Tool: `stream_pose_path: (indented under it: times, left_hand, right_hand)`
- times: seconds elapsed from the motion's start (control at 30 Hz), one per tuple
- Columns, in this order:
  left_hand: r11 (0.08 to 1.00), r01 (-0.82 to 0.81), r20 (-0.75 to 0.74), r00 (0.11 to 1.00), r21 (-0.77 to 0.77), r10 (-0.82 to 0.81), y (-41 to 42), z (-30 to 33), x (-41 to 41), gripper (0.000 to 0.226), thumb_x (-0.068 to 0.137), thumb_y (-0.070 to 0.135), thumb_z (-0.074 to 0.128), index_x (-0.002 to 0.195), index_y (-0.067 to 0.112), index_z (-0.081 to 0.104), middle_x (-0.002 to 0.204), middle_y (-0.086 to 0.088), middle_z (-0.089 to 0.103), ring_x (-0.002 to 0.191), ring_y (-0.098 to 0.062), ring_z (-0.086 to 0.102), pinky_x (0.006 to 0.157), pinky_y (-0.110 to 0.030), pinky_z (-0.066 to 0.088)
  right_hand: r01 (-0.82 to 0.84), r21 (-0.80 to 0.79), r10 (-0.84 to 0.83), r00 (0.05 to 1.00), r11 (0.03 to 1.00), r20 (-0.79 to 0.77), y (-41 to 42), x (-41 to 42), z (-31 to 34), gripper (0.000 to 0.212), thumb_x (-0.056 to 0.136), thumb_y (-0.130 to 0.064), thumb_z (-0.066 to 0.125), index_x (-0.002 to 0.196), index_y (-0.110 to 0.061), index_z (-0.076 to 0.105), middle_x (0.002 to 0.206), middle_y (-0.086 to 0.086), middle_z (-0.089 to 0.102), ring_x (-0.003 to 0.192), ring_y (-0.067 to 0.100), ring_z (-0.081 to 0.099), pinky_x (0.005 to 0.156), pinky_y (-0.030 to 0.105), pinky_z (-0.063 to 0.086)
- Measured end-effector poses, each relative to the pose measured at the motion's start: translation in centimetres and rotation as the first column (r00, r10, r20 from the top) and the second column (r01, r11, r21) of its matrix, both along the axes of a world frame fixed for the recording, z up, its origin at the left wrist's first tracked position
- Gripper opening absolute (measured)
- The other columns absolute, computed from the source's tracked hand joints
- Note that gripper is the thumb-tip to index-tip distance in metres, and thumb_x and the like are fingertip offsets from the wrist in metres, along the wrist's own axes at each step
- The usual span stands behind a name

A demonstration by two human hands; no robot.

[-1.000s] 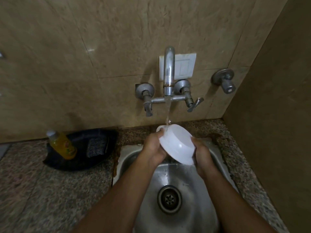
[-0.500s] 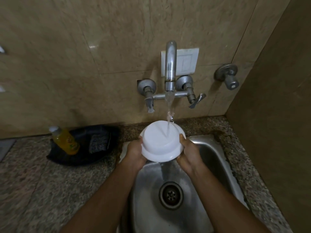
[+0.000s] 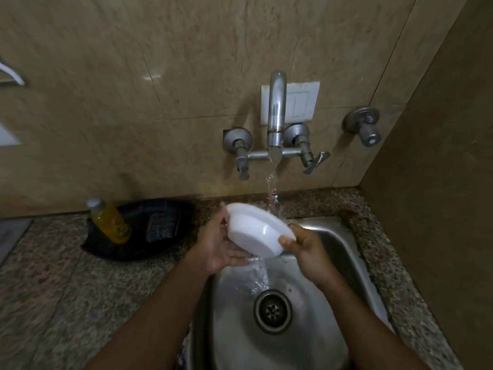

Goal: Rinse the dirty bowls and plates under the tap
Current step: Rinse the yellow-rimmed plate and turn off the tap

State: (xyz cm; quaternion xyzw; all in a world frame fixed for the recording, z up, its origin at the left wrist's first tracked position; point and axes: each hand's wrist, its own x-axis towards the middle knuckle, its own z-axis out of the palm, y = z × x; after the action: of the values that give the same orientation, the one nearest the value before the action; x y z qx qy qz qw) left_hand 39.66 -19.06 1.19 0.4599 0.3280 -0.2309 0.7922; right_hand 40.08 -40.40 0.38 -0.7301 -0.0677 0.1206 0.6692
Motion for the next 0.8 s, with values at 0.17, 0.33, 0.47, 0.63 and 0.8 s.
stream_pose_path:
  times: [0.17,0.33,0.47,0.63,0.8]
  left_hand:
    - [0.991,-0.105,0.065,0.992,-0.087,0.11,-0.7,0.7,0.2,0.045,0.093,0.04,0.052,0.116,0.004,0.065,0.093,-0.019,0.074,0.081,-0.034,0.071,0.065,-0.047,0.06]
    - [0.99,-0.084,0.213,0.971,-0.116,0.107,-2.0,-1.1,-0.5,0.043,0.102,0.041,0.04,0.117,0.008,0.062,0.103,-0.016,0.074,0.091,-0.03,0.073,0.073,-0.042,0.058]
    - [0.993,0.005,0.272,0.962,-0.12,0.028,-3.1,-1.3,-0.8,0.044,0.103,0.041,0.036,0.121,0.01,0.062,0.112,-0.017,0.072,0.099,-0.032,0.071,0.078,-0.043,0.059]
    - [0.988,0.07,0.299,0.948,0.14,-0.109,-2.7,-1.2,-0.5,0.041,0.1,0.044,0.045,0.129,0.019,0.06,0.118,-0.013,0.071,0.108,-0.033,0.068,0.093,-0.053,0.053]
    - [0.915,-0.106,0.397,0.915,0.39,-0.064,-2.3,-0.4,-0.9,0.03,0.1,0.04,0.05,0.112,0.021,0.07,0.102,-0.009,0.076,0.097,-0.029,0.072,0.09,-0.052,0.055]
  right_hand:
    - [-0.02,-0.623,0.422,0.753,0.782,0.505,-1.0,-1.1,-1.6,0.044,0.067,-0.006,0.072,0.102,-0.034,0.074,0.106,-0.014,0.07,0.111,0.005,0.054,0.099,0.028,0.044]
    - [0.125,-0.309,0.003,0.923,0.943,0.384,-2.7,-1.9,-2.0,0.055,0.082,-0.031,0.066,0.135,-0.034,0.05,0.15,-0.006,0.037,0.14,0.004,0.027,0.11,0.019,0.027]
    - [0.203,0.055,-0.187,0.957,0.978,-0.22,-2.5,-0.4,-1.2,0.033,0.093,-0.014,0.061,0.125,-0.019,0.058,0.122,0.007,0.066,0.105,0.021,0.066,0.084,0.036,0.056]
    - [0.246,0.057,-0.223,0.94,0.968,-0.26,-2.4,-0.3,-0.7,0.022,0.095,-0.003,0.055,0.103,-0.021,0.066,0.102,0.005,0.072,0.09,0.019,0.069,0.08,0.04,0.058]
    - [0.208,0.021,-0.201,0.962,0.978,-0.187,-1.8,1.3,-0.4,0.017,0.094,-0.007,0.058,0.107,-0.014,0.066,0.099,0.004,0.072,0.088,0.02,0.068,0.073,0.034,0.056]
